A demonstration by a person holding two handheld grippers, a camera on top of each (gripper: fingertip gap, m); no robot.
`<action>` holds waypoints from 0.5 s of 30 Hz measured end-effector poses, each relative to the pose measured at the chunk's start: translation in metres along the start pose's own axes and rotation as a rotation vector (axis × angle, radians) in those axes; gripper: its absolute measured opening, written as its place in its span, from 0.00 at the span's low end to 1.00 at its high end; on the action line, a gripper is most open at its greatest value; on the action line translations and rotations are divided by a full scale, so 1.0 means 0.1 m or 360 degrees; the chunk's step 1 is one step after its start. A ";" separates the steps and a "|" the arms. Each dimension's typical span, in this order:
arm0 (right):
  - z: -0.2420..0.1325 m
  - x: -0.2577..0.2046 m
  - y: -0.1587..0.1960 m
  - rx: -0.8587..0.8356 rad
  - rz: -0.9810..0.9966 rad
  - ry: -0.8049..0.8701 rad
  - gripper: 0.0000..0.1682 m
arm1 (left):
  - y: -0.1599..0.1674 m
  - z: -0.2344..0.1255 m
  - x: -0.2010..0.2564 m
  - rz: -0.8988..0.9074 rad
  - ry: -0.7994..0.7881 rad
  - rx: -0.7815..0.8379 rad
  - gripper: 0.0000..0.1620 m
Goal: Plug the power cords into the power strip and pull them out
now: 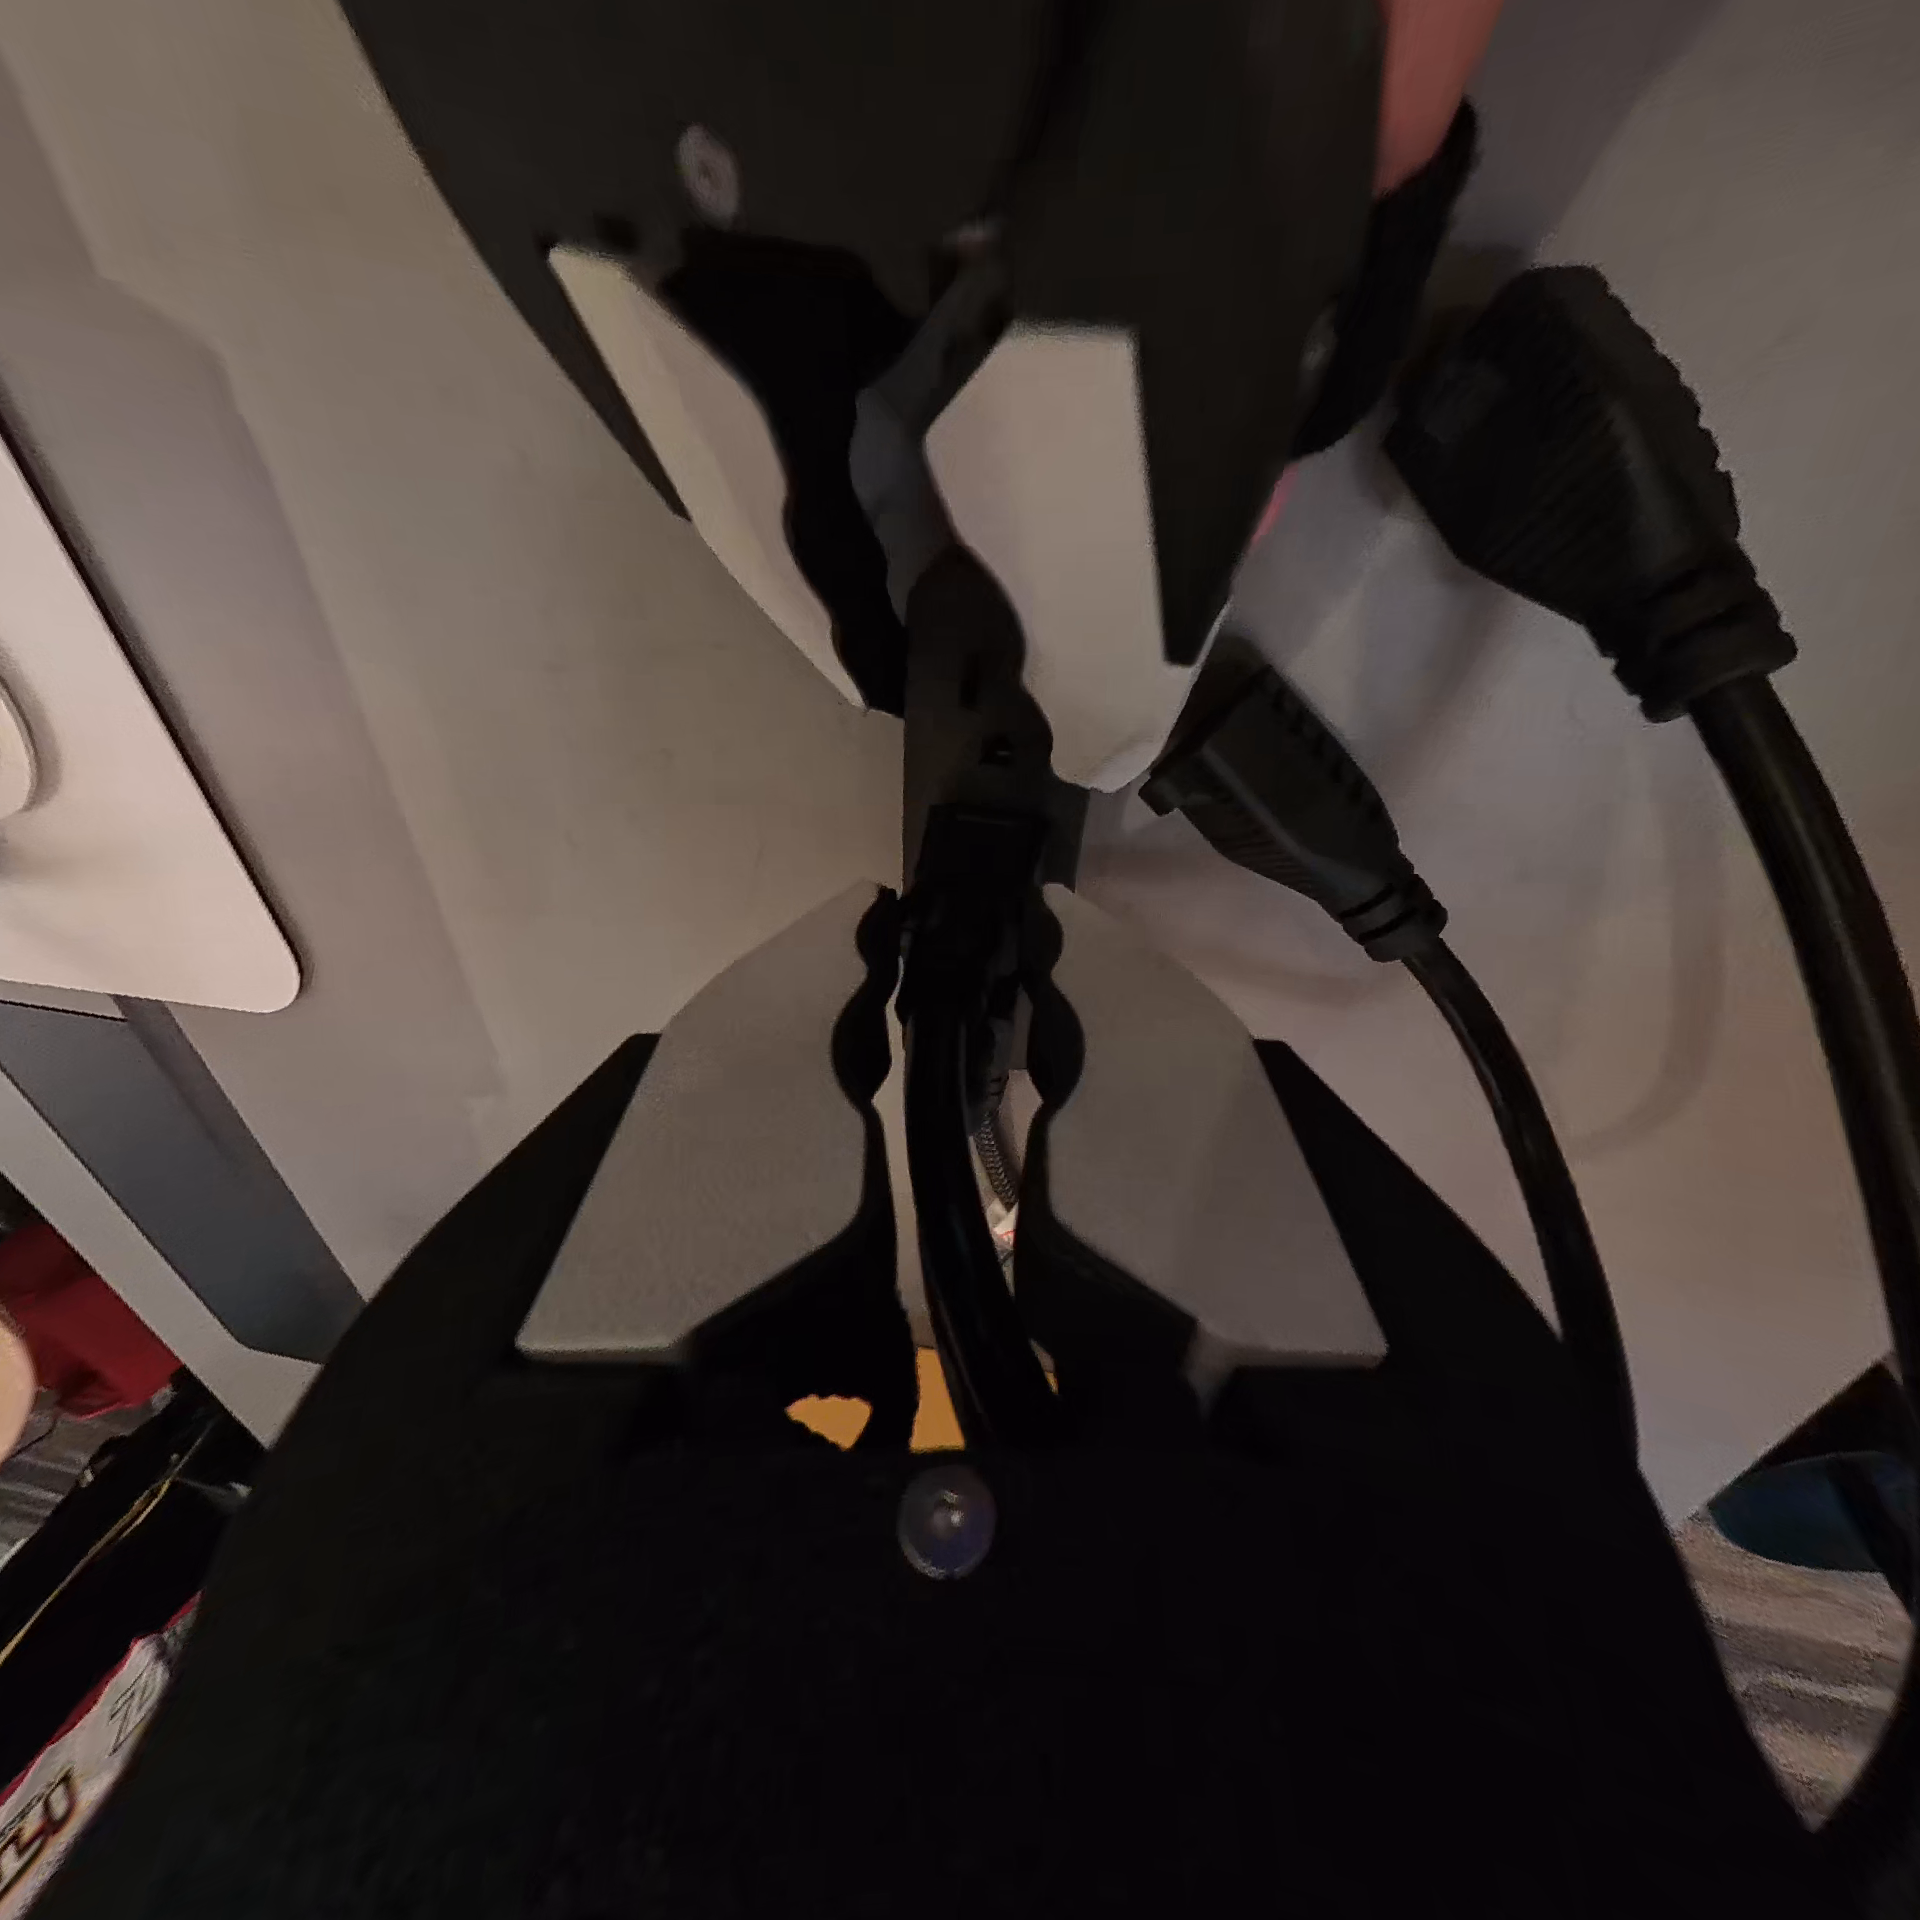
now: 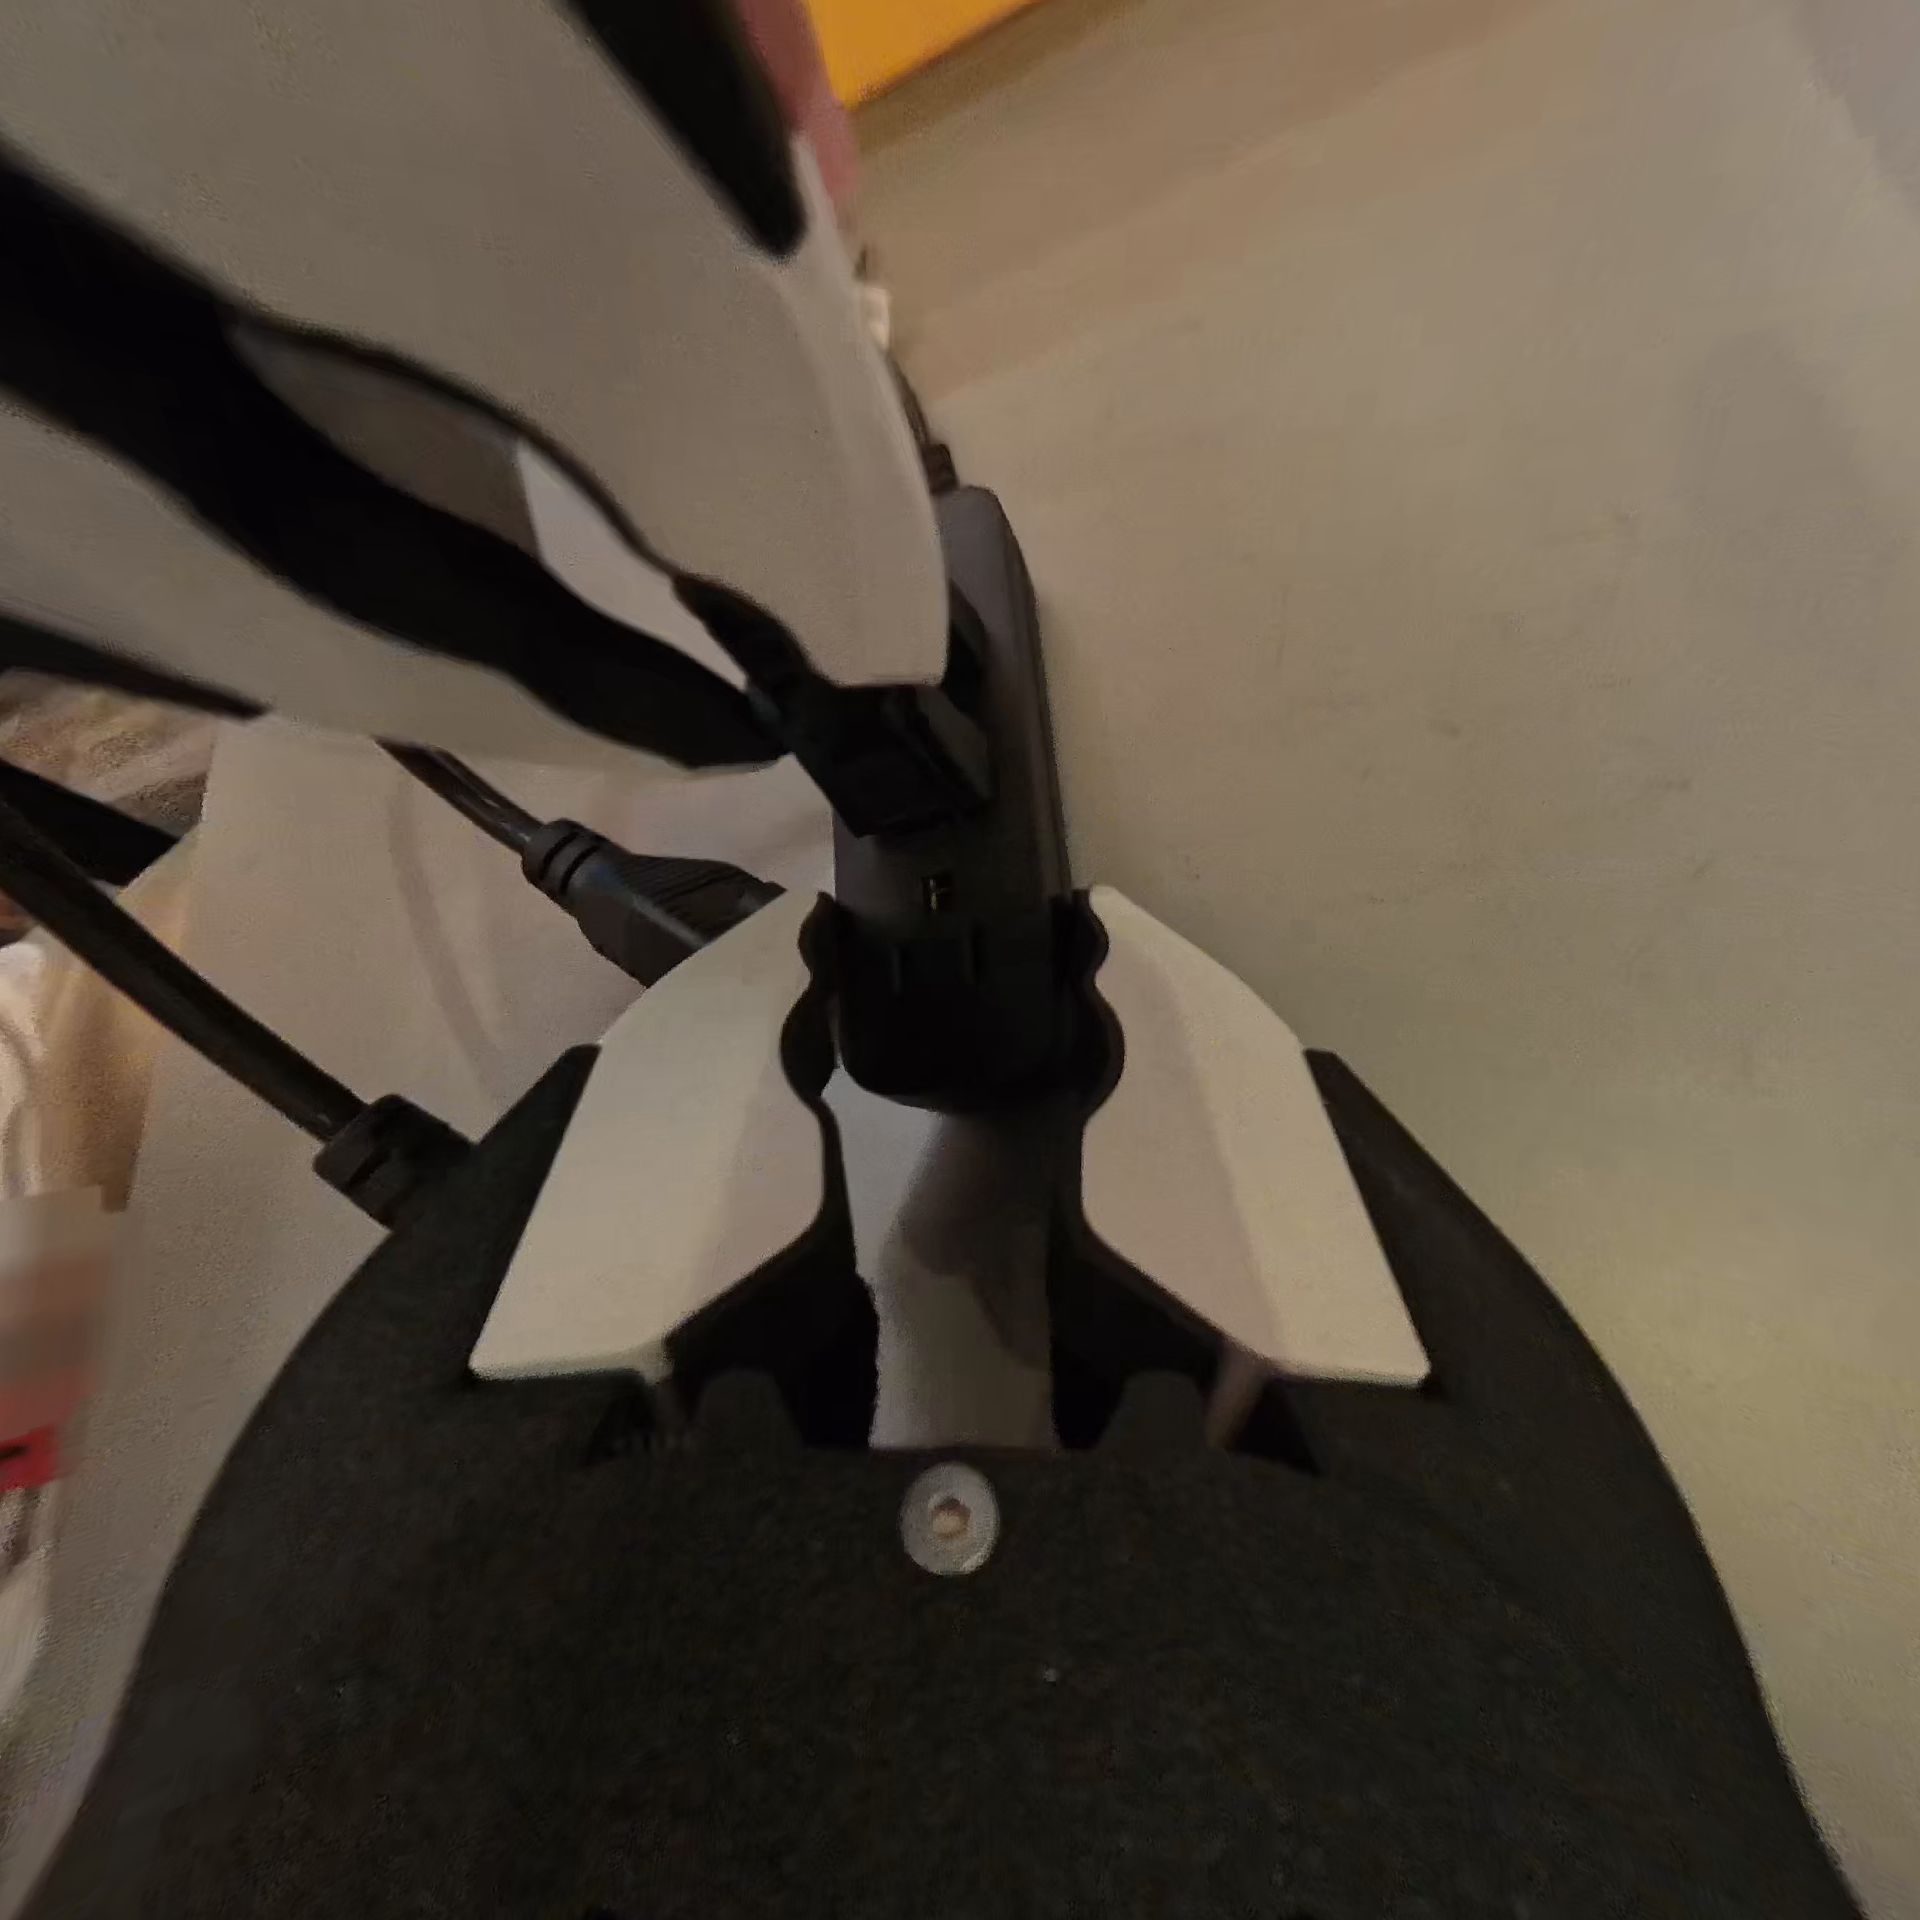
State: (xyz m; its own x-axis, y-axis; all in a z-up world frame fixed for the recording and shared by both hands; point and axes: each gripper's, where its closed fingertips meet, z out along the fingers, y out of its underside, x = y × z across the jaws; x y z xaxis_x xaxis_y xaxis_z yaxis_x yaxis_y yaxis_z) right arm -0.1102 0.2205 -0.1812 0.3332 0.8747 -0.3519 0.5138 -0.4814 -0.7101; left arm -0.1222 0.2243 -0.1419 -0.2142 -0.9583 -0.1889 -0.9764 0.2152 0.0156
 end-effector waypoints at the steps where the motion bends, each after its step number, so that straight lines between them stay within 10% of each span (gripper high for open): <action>1: -0.02 0.01 -0.02 0.0053 -0.0035 0.0035 0.25 | 0.00 0.00 -0.01 -0.0010 0.0011 0.0009 0.13; 15: -0.15 -0.09 0.00 0.0169 -0.0231 0.0247 0.15 | 0.02 0.02 0.08 0.0106 -0.0021 0.0141 0.13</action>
State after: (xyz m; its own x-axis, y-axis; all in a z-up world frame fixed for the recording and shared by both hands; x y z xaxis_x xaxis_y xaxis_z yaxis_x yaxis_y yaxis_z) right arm -0.1010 0.2124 -0.1685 0.3837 0.9113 -0.1494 0.4817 -0.3355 -0.8096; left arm -0.1258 0.2175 -0.1450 -0.2779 -0.9389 -0.2031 -0.9538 0.2949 -0.0583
